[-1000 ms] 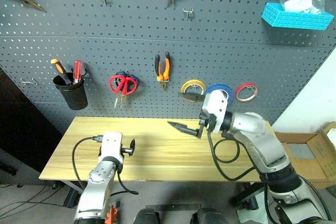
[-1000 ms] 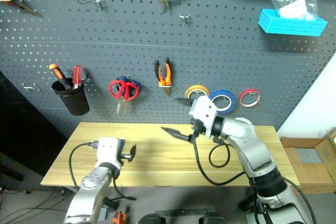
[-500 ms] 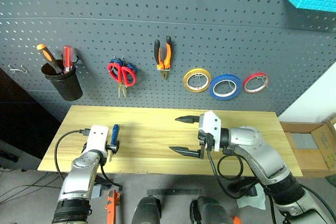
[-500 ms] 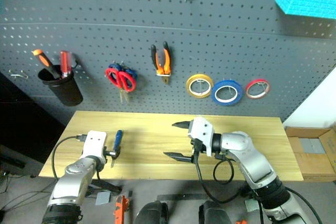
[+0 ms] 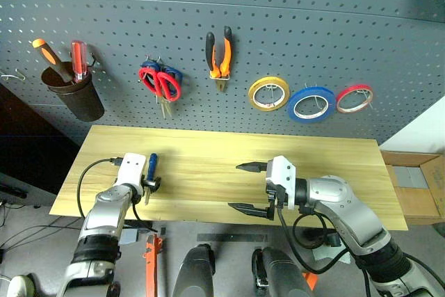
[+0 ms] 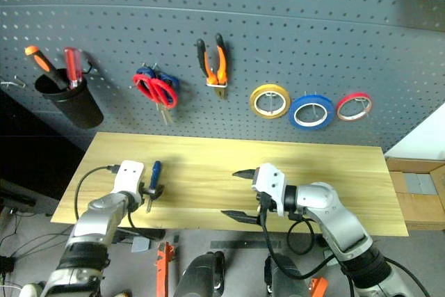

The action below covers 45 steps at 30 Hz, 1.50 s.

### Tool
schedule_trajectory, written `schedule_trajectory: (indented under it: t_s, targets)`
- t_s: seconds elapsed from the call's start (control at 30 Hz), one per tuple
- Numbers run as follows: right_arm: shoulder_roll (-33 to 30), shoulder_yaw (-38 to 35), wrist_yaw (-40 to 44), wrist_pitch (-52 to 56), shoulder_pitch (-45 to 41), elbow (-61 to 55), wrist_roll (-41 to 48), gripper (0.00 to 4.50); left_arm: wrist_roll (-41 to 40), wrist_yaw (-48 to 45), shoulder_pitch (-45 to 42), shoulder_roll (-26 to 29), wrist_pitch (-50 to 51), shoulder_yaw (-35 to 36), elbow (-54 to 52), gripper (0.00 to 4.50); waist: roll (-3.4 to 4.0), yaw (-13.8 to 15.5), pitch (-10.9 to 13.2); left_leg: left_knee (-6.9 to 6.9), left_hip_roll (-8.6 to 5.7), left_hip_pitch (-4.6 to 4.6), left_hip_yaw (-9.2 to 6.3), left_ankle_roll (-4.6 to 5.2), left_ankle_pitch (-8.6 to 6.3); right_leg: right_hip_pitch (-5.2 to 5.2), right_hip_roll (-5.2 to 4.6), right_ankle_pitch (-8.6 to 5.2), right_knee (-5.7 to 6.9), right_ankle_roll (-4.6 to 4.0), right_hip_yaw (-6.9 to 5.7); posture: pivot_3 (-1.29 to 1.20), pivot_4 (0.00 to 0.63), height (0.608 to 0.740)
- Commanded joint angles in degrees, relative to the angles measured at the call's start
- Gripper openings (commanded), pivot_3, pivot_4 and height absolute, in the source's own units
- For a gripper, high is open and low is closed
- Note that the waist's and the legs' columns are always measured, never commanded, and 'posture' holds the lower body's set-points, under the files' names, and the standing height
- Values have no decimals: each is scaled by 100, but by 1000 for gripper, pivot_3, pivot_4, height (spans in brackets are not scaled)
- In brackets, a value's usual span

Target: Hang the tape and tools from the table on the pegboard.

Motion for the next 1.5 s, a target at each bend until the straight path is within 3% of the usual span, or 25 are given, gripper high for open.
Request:
schedule_trajectory:
  t_s: [0.03, 0.27, 0.37, 0.7, 0.83, 1.03, 1.17, 1.5]
  targets:
    - [-130, -183, 114, -10, -27, -198, 87, 4500, 134, -121, -238, 116, -223, -128, 448, 4450, 1, -1, 24, -1, 0, 0, -3, -1, 0, 0, 0, -2, 0, 4, -3, 146, 319, 740]
    - [-182, -244, 172, -47, -85, -124, 87, 4500, 195, -192, -582, 140, -445, -247, 943, 4450, 7, -9, 84, -1, 3, 1, -2, -2, 0, 0, 0, -6, 2, 10, -4, 140, 310, 740]
    - [-170, -237, 175, -85, -109, -95, 54, 4500, 185, -199, -587, 129, -441, -239, 962, 3913, 7, -11, 85, -1, 3, 1, -1, -3, 0, 0, 0, -6, 2, 11, -4, 138, 303, 740]
    - [-208, -286, 211, -115, -130, -50, 59, 4500, 168, -104, -628, 89, -528, -190, 1040, 497, 7, -17, 84, -3, 4, 1, -2, -6, -1, 0, 0, -7, 0, 13, -5, 123, 274, 740]
    - [-137, -304, 133, -146, -201, 55, 26, 4500, 152, -49, -693, 77, -701, -173, 1094, 489, 4, -27, 80, -2, 3, 1, -2, -7, -1, 0, 0, -7, 0, 13, -7, 104, 238, 740]
    - [55, -565, -127, -61, -330, -17, 163, 4500, -35, 21, -541, -102, -968, -23, 245, 489, -23, -77, 31, 9, 2, -42, -19, -26, 10, -29, -1, 7, 1, -3, -28, 95, 161, 740]
    - [297, -822, -341, 24, -477, -63, 319, 4500, -55, 460, -261, -296, -1076, 211, -873, 489, -49, -122, -128, 46, 1, -159, -89, -61, 31, -99, -7, 17, 4, -10, -101, 98, 112, 740]
    - [802, -1136, -724, 240, -934, -234, 781, 4500, 457, 1994, 220, -734, -1001, 671, -2777, 489, -60, -154, -679, 61, -2, -155, -122, -48, 25, -78, 12, 22, 11, -15, -115, 133, 11, 740]
